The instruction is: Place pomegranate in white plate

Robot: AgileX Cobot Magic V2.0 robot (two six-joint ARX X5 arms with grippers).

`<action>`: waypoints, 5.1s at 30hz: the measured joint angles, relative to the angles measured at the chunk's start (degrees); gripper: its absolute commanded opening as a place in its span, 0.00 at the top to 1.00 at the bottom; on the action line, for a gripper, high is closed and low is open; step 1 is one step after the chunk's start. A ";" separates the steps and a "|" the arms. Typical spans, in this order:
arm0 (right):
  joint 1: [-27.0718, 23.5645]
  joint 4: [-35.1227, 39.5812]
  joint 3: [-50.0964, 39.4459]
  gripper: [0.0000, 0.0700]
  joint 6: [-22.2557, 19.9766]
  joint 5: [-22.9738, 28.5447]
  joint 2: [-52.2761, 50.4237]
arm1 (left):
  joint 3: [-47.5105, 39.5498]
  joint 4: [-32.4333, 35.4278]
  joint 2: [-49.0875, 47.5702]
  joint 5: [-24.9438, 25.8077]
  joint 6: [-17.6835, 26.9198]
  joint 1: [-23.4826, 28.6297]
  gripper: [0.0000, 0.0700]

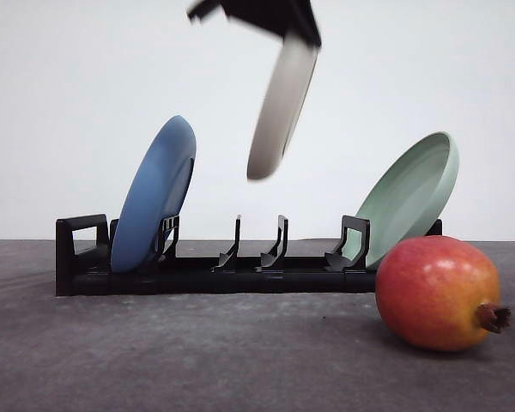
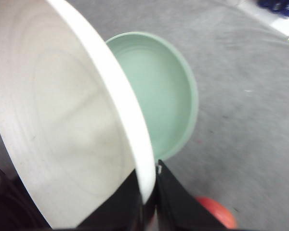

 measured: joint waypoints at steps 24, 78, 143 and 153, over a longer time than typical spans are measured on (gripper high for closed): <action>0.00 -2.62 0.00 0.10 0.00 0.00 0.00 | -2.90 -32.70 -9.06 -14.32 -2.93 -26.72 1.00; 3.09 -4.27 0.00 0.10 0.00 0.06 0.13 | -22.59 -16.11 10.34 -26.65 -7.20 -31.46 0.25; 25.03 -8.62 0.55 0.28 -2.21 27.20 56.25 | -43.45 -20.46 -73.64 -26.67 -23.77 -31.48 0.15; 32.53 -16.11 16.32 0.28 -0.52 27.34 56.46 | -43.45 -20.46 -73.64 -29.70 -23.77 -31.48 0.15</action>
